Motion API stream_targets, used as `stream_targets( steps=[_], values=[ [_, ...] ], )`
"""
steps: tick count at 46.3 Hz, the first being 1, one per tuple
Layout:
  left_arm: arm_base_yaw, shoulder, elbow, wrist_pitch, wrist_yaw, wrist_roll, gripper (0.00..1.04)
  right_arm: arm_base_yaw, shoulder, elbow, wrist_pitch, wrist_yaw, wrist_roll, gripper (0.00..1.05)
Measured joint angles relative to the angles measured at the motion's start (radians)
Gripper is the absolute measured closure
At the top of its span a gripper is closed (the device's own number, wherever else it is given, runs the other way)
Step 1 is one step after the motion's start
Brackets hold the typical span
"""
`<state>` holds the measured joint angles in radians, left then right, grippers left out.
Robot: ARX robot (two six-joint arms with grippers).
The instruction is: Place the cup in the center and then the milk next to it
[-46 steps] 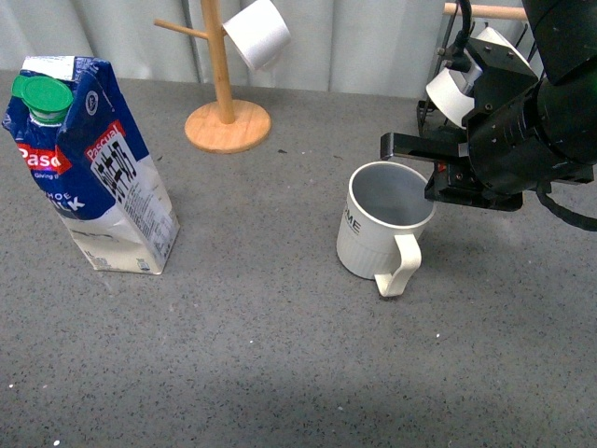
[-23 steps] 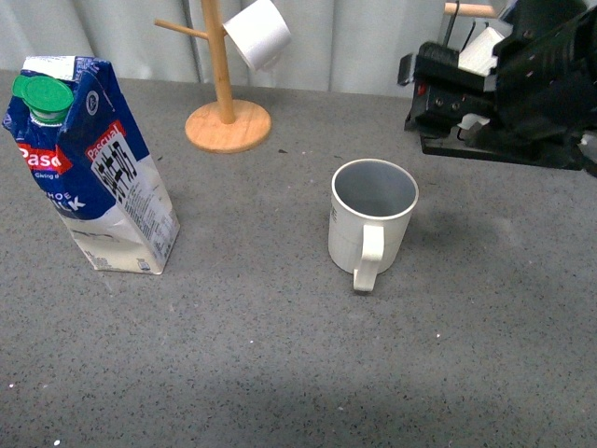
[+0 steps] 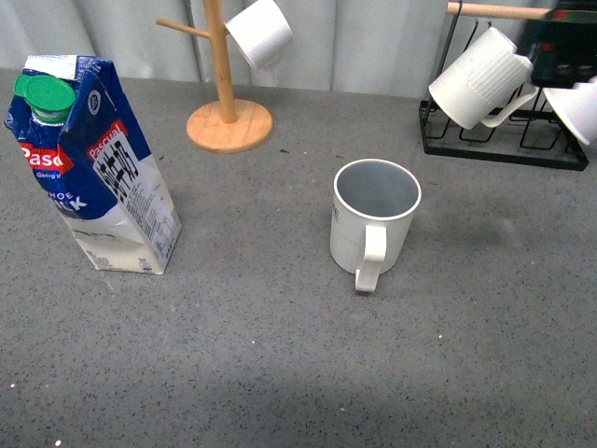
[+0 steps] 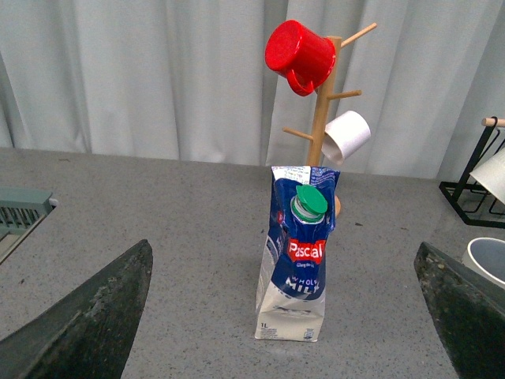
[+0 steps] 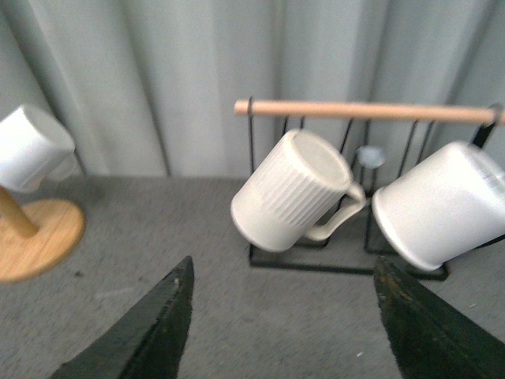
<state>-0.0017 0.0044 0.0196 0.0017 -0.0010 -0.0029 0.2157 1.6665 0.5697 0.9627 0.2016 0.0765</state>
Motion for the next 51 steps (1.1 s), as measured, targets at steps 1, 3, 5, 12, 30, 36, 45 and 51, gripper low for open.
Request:
stream_targets(
  steps=[1,3,5,12,30,36,45,51],
  values=[
    [0.0,0.0,0.0,0.0,0.0,0.0,0.07,-0.003,-0.006,-0.014,0.024,-0.001,-0.007,0.44],
    [0.0,0.0,0.0,0.0,0.0,0.0,0.07,-0.017,-0.043,-0.064,0.099,-0.008,-0.029,0.51],
    [0.0,0.0,0.0,-0.001,0.0,0.0,0.07,-0.026,-0.075,-0.093,0.127,-0.014,-0.042,0.56],
    [0.0,0.0,0.0,-0.001,0.001,0.0,0.07,-0.071,-0.173,-0.248,0.205,-0.055,-0.068,0.87],
    [0.0,0.0,0.0,-0.001,0.001,0.0,0.07,-0.138,-0.473,-0.449,0.089,-0.124,-0.076,1.04],
    [0.0,0.0,0.0,-0.001,0.001,0.0,0.07,-0.203,-0.599,-0.492,0.008,-0.195,-0.076,1.04],
    [0.0,0.0,0.0,-0.001,0.001,0.0,0.07,-0.213,-0.789,-0.537,-0.135,-0.198,-0.076,1.04],
    [0.0,0.0,0.0,-0.001,0.001,0.0,0.07,-0.213,-0.916,-0.555,-0.243,-0.2,-0.076,1.04]
  ],
)
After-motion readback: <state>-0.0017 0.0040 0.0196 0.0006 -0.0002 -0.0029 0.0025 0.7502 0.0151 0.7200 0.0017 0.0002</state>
